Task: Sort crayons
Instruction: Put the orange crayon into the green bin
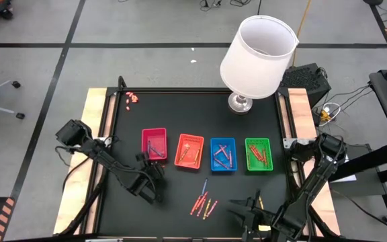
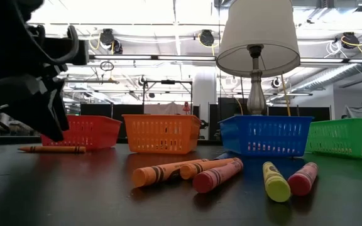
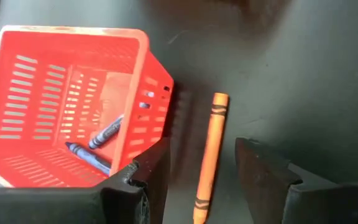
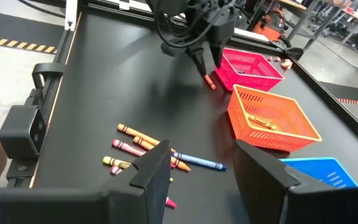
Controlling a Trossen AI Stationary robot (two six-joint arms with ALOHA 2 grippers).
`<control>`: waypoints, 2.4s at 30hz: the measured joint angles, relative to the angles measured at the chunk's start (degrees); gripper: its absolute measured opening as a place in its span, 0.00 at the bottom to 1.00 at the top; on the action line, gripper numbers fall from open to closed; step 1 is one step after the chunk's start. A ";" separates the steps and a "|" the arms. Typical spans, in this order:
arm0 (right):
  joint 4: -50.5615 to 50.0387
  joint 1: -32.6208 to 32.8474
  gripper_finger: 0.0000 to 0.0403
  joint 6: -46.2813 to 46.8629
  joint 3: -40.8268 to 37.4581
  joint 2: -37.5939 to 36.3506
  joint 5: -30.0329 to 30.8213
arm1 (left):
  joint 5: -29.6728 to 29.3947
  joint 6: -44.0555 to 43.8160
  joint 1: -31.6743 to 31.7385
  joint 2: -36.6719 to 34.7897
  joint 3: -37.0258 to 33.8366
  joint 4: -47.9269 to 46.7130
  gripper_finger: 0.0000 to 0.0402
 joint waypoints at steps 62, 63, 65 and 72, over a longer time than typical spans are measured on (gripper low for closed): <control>0.23 0.02 0.39 -0.01 0.00 0.00 -1.58 | 21.82 11.85 7.94 0.39 3.90 6.47 0.07; 0.23 0.02 0.39 -0.01 0.00 0.00 -1.58 | 21.75 11.93 7.55 0.36 4.18 6.54 0.07; 0.23 0.02 0.39 -0.02 0.00 0.00 -1.58 | 21.58 11.94 6.91 0.30 4.77 6.37 0.07; 0.23 -0.02 0.39 -0.01 0.00 0.00 -1.51 | 19.75 12.43 4.66 0.22 9.26 6.34 0.07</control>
